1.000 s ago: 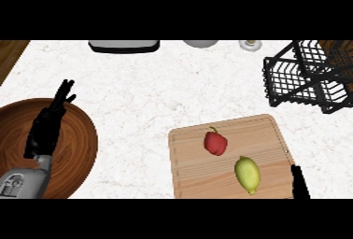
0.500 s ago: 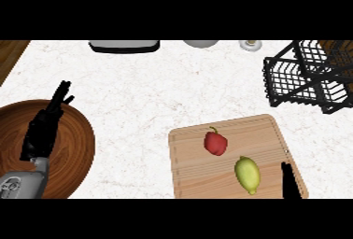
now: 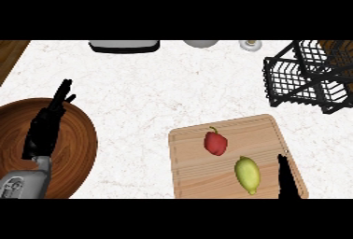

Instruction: Pick the lemon from the cutting board and place it in the tiered basket

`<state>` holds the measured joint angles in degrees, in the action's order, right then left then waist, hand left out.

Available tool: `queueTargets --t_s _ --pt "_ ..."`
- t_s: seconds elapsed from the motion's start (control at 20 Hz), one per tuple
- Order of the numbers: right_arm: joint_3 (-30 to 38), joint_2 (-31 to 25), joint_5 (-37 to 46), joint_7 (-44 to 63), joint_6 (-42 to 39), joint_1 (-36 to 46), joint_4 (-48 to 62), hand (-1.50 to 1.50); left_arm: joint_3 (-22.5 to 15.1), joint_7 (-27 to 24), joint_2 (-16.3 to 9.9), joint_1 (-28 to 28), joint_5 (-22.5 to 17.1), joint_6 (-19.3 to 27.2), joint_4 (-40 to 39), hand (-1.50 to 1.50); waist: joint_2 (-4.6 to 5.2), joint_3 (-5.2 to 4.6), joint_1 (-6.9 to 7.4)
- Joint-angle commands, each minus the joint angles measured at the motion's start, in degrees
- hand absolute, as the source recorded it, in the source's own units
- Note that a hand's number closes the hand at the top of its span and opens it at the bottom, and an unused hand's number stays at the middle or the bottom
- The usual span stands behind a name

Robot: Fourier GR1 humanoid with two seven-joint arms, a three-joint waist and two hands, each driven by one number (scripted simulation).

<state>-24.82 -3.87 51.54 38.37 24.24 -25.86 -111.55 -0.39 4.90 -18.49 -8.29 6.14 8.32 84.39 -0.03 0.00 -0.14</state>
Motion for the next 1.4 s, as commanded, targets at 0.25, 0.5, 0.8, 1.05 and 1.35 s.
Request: queueTargets --t_s 0.25,0.5,0.8,1.05,1.35 --pt "3.9 0.2 -5.4 -1.0 -2.3 8.5 6.8 -1.5 2.1 -0.9 0.8 1.2 1.7 -2.7 1.0 0.0 -0.01 0.01 0.17" --pt "1.7 1.7 -5.8 -3.8 0.3 6.9 10.4 -1.5 3.1 -3.2 3.0 0.3 2.5 -2.5 -2.8 0.0 0.01 0.0 0.02" --pt "2.2 -1.7 -6.0 -6.4 -6.7 15.1 18.4 1.5 2.5 -2.9 3.6 -0.6 3.6 -2.0 -3.0 0.0 0.06 0.01 0.38" --pt "-1.6 0.5 2.0 -5.1 -1.4 11.1 17.2 1.5 4.3 -2.3 2.8 0.6 3.5 -4.3 -0.8 0.0 -0.01 0.0 0.06" --pt "-1.8 2.6 -4.8 -10.4 3.8 6.9 12.2 1.5 4.7 0.0 3.3 -0.3 3.4 -4.0 0.1 0.0 -0.05 0.02 -0.17"
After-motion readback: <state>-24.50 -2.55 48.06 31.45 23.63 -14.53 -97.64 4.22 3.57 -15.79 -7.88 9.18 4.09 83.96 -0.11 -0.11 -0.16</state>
